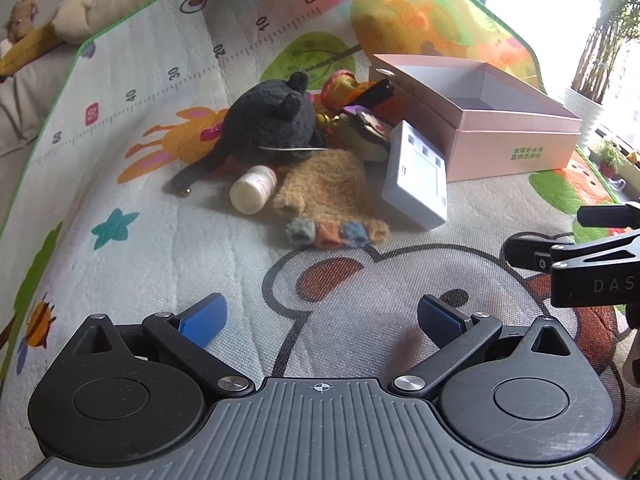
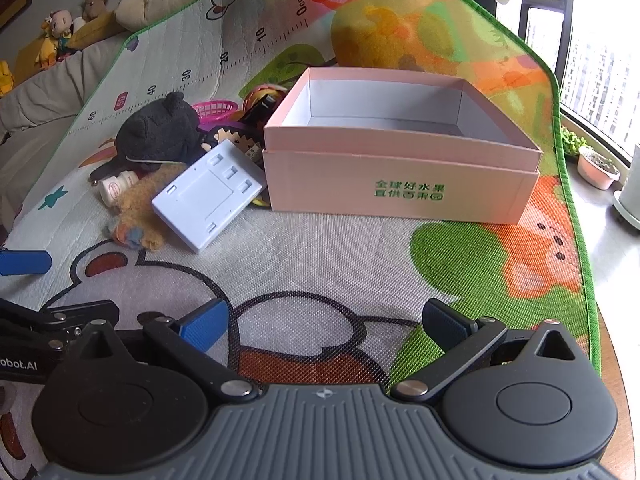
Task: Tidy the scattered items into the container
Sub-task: 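Reach the right gripper to the white plastic holder and close on it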
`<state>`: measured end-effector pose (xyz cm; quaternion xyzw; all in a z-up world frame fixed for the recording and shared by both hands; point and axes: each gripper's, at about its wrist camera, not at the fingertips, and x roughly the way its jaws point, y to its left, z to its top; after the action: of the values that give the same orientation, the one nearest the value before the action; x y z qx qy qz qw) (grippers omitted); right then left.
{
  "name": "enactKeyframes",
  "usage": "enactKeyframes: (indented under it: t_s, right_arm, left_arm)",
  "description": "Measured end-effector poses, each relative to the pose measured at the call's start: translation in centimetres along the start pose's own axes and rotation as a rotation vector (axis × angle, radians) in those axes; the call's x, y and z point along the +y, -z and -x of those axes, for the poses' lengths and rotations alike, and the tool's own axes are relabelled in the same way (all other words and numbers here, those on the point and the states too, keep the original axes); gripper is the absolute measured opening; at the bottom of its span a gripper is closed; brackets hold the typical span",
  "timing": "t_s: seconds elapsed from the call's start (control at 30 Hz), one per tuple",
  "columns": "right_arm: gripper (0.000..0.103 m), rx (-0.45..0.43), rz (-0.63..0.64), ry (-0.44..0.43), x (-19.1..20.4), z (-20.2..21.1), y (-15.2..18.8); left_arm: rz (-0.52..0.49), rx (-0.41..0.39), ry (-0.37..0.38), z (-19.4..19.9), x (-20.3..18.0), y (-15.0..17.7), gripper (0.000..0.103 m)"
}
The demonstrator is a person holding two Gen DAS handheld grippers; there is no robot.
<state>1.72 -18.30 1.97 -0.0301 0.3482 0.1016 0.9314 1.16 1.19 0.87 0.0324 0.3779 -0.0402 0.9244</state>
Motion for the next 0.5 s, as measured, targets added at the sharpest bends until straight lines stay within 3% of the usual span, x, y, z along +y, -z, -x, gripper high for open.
enactKeyframes:
  t_s: [0.23, 0.3, 0.5]
  right_arm:
    - [0.102, -0.096, 0.006, -0.072, 1.1, 1.3, -2.4]
    - [0.088, -0.075, 0.025, -0.075, 1.7, 0.5, -3.0]
    - [0.064, -0.024, 0.031, -0.086, 2.3, -1.4, -3.2]
  left_arm:
    - [-0.038, -0.065, -0.024, -0.6, 0.9, -1.7, 0.103]
    - [-0.044, -0.065, -0.037, -1.2, 1.4, -2.3, 0.103]
    - [-0.024, -0.068, -0.036, -2.2, 2.9, -3.0, 0.103]
